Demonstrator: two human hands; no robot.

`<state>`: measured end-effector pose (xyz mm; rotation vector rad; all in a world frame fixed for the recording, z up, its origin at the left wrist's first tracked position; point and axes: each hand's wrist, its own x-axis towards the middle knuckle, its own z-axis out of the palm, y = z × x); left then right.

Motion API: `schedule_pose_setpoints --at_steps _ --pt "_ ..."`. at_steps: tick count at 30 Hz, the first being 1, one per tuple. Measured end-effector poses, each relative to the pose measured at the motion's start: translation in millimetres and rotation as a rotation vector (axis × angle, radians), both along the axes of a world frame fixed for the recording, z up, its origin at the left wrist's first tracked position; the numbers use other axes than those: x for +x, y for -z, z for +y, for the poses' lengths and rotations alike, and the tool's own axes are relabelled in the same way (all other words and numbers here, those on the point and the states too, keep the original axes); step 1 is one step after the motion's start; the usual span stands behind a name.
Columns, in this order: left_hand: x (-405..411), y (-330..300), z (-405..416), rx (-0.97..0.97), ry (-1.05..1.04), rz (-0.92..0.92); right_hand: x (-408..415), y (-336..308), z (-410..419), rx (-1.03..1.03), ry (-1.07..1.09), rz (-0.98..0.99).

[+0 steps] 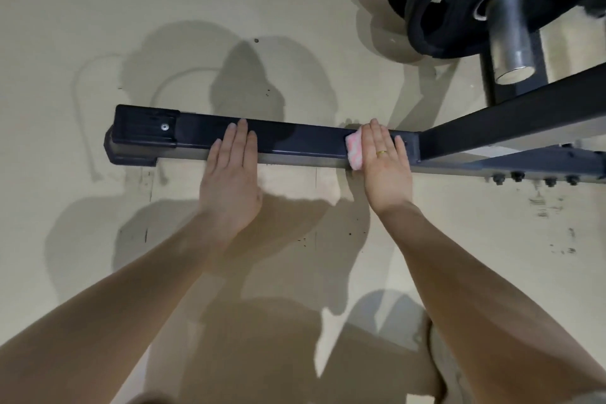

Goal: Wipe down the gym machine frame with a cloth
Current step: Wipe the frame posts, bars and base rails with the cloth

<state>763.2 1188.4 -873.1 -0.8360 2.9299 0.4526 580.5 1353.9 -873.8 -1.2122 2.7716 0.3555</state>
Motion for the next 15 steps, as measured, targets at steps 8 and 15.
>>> schedule_pose_setpoints --at_steps 8,15 --pt "-43.6 -44.2 46.0 0.035 0.389 0.012 -2.7 -73.1 97.1 -0.315 0.157 -0.729" --pt "-106.6 -76.4 130.6 -0.065 0.868 0.111 -71.5 -97.4 197.3 -0.391 0.405 -0.62"
